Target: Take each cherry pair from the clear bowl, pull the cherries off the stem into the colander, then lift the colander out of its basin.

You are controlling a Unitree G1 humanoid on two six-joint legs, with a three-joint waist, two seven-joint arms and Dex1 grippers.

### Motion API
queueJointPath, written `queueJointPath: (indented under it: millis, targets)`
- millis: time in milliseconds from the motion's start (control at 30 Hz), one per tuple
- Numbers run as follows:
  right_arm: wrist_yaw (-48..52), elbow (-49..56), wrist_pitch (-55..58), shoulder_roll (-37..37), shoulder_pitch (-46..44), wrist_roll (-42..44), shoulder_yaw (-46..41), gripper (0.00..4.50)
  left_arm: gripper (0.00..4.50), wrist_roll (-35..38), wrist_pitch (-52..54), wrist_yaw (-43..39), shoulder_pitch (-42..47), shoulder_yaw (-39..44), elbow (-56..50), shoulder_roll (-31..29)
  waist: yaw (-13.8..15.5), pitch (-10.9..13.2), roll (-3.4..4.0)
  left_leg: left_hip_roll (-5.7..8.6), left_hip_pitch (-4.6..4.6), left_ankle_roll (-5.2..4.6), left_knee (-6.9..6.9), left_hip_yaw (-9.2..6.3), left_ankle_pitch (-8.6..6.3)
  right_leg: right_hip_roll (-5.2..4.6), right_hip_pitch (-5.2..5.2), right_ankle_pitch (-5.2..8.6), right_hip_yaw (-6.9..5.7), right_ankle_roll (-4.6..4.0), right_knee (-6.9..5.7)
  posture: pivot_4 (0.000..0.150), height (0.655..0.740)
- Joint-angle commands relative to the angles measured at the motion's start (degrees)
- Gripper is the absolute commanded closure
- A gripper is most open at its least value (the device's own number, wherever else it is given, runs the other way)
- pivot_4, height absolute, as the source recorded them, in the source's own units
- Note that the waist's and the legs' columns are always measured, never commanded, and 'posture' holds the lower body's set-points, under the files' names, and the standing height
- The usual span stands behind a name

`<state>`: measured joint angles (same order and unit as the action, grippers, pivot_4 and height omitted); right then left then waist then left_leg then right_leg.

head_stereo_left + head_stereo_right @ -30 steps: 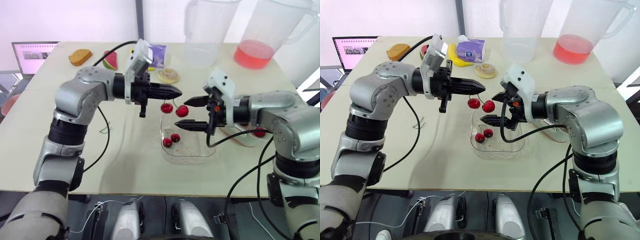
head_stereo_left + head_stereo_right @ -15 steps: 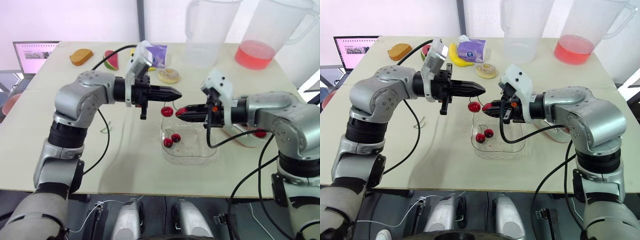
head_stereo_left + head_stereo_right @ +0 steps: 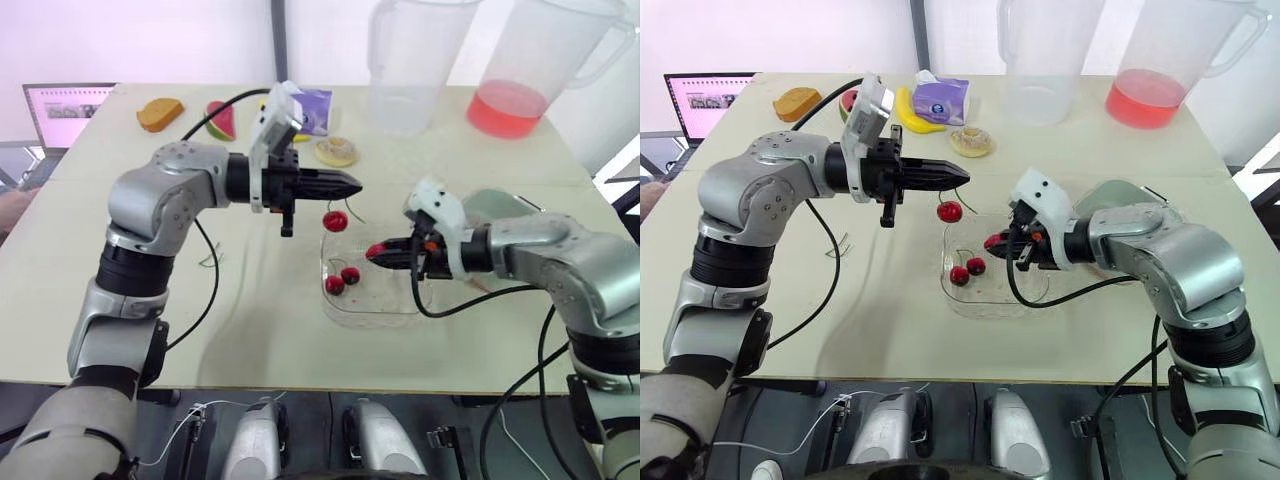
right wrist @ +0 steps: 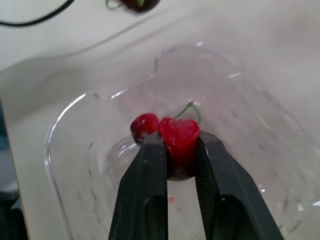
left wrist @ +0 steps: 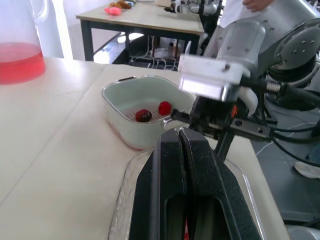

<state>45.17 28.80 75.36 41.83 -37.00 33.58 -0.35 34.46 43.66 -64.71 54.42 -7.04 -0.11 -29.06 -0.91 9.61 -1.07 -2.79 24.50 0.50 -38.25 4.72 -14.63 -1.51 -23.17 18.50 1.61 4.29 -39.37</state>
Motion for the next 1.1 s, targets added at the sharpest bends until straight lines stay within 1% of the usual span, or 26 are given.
queueJointPath:
  millis: [33, 133, 200, 267, 333, 400, 500, 700, 733, 900, 933, 967, 1100]
  targets:
    - [-2.58, 1.43, 2.22, 0.70, -0.66, 2.44, -8.56, 4.20, 4.50, 0.89, 0.41, 0.38, 0.13, 2.14, -1.88, -0.93, 0.10, 0.00, 0.00, 0.01, 0.00, 0.00, 0.00, 0.01, 0.00, -0.01, 0.00, 0.00, 0.00, 0.00, 0.00, 0.150, 0.7400]
    - [-5.68, -0.01, 3.35, 4.13, 1.89, 0.51, -13.70, 4.20, 4.50, 1.04, 0.78, 0.80, -0.32, 2.35, -2.54, -1.12, 0.46, 0.00, 0.00, 0.06, 0.01, -0.01, 0.00, 0.01, 0.00, -0.04, 0.02, 0.00, -0.02, 0.00, 0.01, 0.150, 0.7400]
    - [-9.72, -2.54, 3.39, 5.93, 4.54, -2.73, -17.03, 4.20, 4.50, 1.23, 1.17, 1.39, -0.67, 2.58, -3.06, -1.08, 0.43, 0.00, -0.01, 0.06, 0.02, -0.02, 0.00, 0.01, -0.01, -0.08, 0.07, 0.00, -0.03, 0.00, 0.09, 0.150, 0.7400]
    - [-12.28, -4.08, 3.61, 6.33, 6.27, -4.07, -19.74, 4.20, 4.50, 1.35, 1.50, 1.79, -0.97, 2.76, -3.50, -0.99, 0.34, 0.00, -0.01, 0.06, 0.01, -0.03, 0.00, 0.01, -0.02, -0.08, 0.09, 0.00, -0.02, 0.01, 0.12, 0.150, 0.7400]
    - [-15.20, -5.57, 5.21, 6.64, 9.88, -6.20, -23.10, 4.20, 4.50, 1.82, 2.08, 2.37, -1.43, 3.10, -4.36, -0.90, 0.26, 0.00, -0.01, 0.05, 0.01, -0.02, 0.00, 0.02, -0.01, -0.06, 0.07, 0.00, 0.00, 0.01, 0.11, 0.150, 0.7400]
    - [-16.52, -5.76, 4.76, 6.87, 12.33, -7.06, -24.06, 4.20, 4.50, 2.20, 2.53, 2.89, -1.64, 3.25, -4.89, -0.79, 0.22, 0.00, 0.00, 0.01, 0.00, 0.01, 0.03, 0.00, 0.01, -0.03, 0.06, 0.00, 0.01, 0.01, 0.11, 0.150, 0.7400]
    - [-18.00, -6.61, 3.33, 6.92, 14.02, -8.02, -23.13, 4.20, 4.50, 2.44, 2.77, 3.48, -1.58, 3.21, -4.92, -0.58, -0.23, -0.01, 0.03, 0.01, -0.02, 0.08, 0.05, 0.04, 0.05, 0.02, 0.02, 0.00, 0.11, 0.01, 0.06, 0.150, 0.7400]
    - [-19.67, -9.81, 0.40, 6.17, 15.74, -9.54, -22.17, 4.20, 4.50, 2.41, 2.87, 3.78, -1.43, 3.18, -4.86, -0.34, 0.08, -0.01, 0.03, 0.04, -0.04, 0.08, 0.05, 0.05, 0.05, 0.08, 0.02, 0.01, 0.14, 0.02, 0.04, 0.150, 0.7400]
    - [-19.81, -10.12, 0.09, 6.09, 15.88, -9.58, -22.09, 3.21, 4.50, 2.41, 2.84, 3.73, -1.46, 3.20, -4.84, -0.39, 0.10, -0.01, 0.03, 0.05, -0.04, 0.08, 0.05, 0.06, 0.05, 0.08, 0.02, 0.01, 0.15, 0.02, 0.05, 0.150, 0.7400]
    - [-20.04, -11.14, -0.64, 6.54, 15.29, -9.48, -22.79, 0.94, 4.50, 2.24, 2.62, 3.63, -1.35, 3.08, -4.47, -0.28, 0.14, -0.01, 0.03, 0.05, -0.04, 0.08, 0.05, 0.06, 0.05, 0.07, 0.03, 0.01, 0.14, 0.02, 0.05, 0.150, 0.7400]
    - [-20.13, -11.06, -0.57, 6.59, 14.84, -9.34, -23.27, 0.35, 4.50, 2.21, 2.56, 3.61, -1.35, 3.07, -4.42, -0.25, 0.14, -0.01, 0.03, 0.05, -0.04, 0.08, 0.04, 0.06, 0.05, 0.07, 0.02, 0.01, 0.14, 0.02, 0.05, 0.150, 0.7400]
    - [-20.04, -10.60, -0.41, 6.82, 13.86, -8.91, -24.12, 0.03, 4.50, 2.18, 2.49, 3.62, -1.34, 3.05, -4.35, -0.19, 0.13, -0.01, 0.03, 0.05, -0.04, 0.08, 0.05, 0.06, 0.05, 0.07, 0.03, 0.01, 0.14, 0.02, 0.05, 0.150, 0.7400]
    - [-18.16, -7.00, 0.46, 6.54, 8.15, -4.51, -26.01, 0.03, 4.50, 1.97, 2.11, 3.54, -1.23, 3.06, -3.94, -0.09, -0.10, 0.01, 0.07, 0.05, -0.05, 0.08, 0.05, 0.07, 0.05, 0.08, 0.02, 0.01, 0.15, 0.02, 0.04, 0.150, 0.7400]
